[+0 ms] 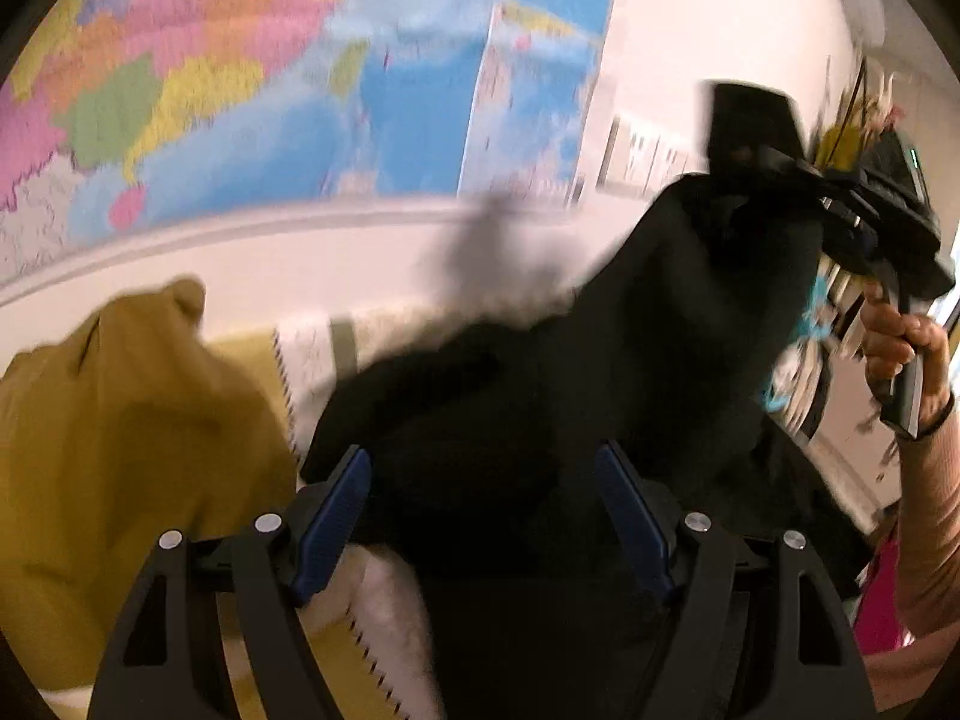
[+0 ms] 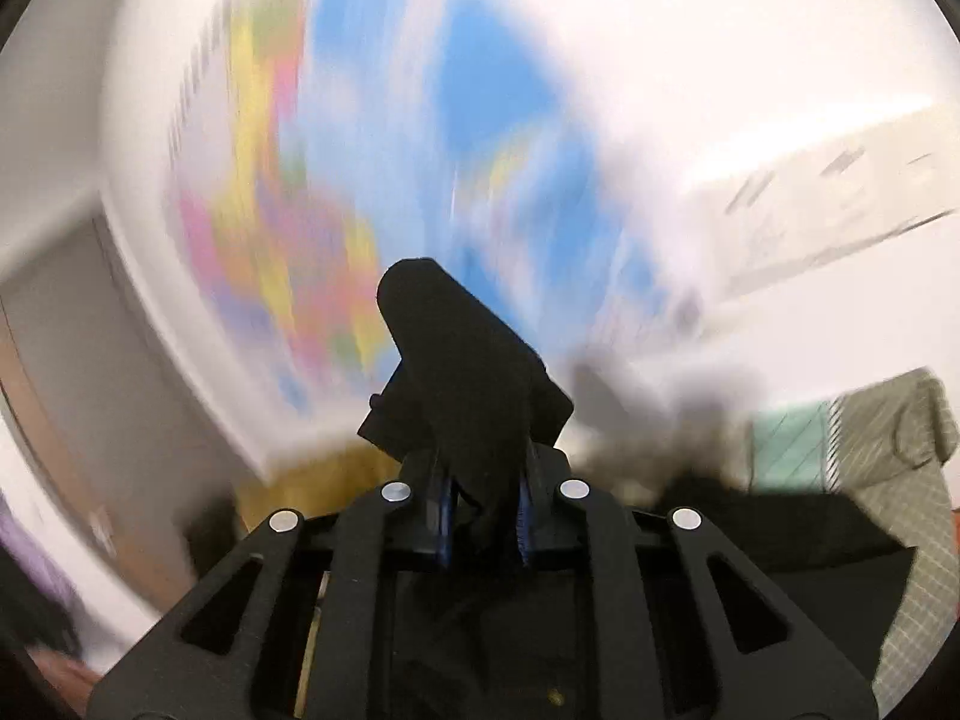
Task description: Fold large clothes
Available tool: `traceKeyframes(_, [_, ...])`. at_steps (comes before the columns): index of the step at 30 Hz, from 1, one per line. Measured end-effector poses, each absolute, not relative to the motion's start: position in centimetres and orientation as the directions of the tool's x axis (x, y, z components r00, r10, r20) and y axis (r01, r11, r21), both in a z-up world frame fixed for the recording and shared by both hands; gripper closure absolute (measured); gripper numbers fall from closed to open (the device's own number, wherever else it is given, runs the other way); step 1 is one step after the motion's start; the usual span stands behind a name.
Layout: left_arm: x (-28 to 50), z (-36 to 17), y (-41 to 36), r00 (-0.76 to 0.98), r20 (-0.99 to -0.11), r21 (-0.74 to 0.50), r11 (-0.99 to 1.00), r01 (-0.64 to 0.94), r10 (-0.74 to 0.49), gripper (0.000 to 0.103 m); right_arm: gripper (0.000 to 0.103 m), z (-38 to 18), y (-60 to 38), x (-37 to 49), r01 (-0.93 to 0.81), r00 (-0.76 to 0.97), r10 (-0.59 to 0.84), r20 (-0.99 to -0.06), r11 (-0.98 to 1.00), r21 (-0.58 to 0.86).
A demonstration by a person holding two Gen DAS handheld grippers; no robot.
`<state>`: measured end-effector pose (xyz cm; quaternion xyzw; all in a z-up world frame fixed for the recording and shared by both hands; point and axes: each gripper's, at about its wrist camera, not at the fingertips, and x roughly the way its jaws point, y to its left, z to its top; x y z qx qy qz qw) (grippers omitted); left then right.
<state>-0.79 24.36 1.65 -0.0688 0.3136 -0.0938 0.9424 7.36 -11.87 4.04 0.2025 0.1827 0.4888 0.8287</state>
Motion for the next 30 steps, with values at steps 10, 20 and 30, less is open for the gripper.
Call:
traceKeyframes(10, [2.3,-4.2,18.9,0.656,-0.732,-0.065,0.978,0.199,-0.182,0.028,0.066,-13.3,-17.6,10.6,-0.428,0.393,0.791,-0.469,0.609,0.668])
traceKeyframes(20, [1.4,-6.9,21.3,0.628,-0.778,0.082,0.995,0.060,0.026,0.038,0.052,-14.1,-22.9,8.3,-0.407,0.464,0.768,-0.441,0.627,0.664])
traceKeyframes(30, [-1.5,-2.6,18.8,0.699,-0.700,0.012,0.977,0.215,-0.146,0.026,0.015,-13.6,-20.4,8.7,-0.503,0.397,0.764,-0.508,0.645,0.576])
